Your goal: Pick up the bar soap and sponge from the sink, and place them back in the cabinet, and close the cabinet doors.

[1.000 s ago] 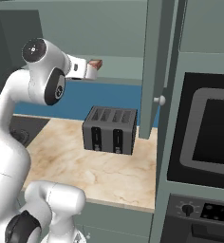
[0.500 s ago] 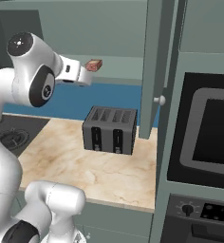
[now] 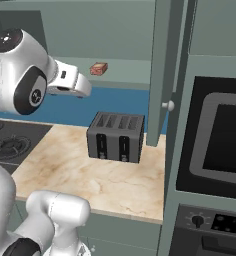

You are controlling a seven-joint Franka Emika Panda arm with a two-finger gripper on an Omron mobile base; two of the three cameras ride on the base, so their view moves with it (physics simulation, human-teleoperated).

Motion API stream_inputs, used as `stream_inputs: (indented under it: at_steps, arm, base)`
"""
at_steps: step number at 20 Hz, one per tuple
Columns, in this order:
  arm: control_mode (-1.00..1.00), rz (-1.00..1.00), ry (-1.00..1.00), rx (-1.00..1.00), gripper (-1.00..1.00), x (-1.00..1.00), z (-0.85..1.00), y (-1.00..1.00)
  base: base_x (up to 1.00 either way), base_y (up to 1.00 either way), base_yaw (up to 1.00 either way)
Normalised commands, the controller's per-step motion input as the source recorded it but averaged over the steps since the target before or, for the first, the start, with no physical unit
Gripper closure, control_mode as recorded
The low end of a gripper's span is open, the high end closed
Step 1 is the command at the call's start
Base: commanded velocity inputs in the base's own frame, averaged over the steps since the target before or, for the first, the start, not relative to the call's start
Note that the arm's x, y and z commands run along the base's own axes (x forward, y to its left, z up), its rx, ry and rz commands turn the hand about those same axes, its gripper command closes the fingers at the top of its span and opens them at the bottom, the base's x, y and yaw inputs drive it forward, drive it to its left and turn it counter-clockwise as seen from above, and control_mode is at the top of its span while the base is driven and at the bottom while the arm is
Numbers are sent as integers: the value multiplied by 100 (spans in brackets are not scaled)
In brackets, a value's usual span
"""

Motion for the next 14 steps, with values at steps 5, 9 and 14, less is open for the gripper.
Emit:
stream_inputs:
  at_steps: [5, 9, 14]
  arm:
    - [-100, 0, 5, 2, -100, -49, 0, 0]
    - [-100, 4, 5, 0, -100, -34, 0, 0]
    - [-100, 2, 2, 0, -100, -48, 0, 0]
  base:
    - [0, 0, 0]
    - [0, 0, 0]
    - [0, 0, 0]
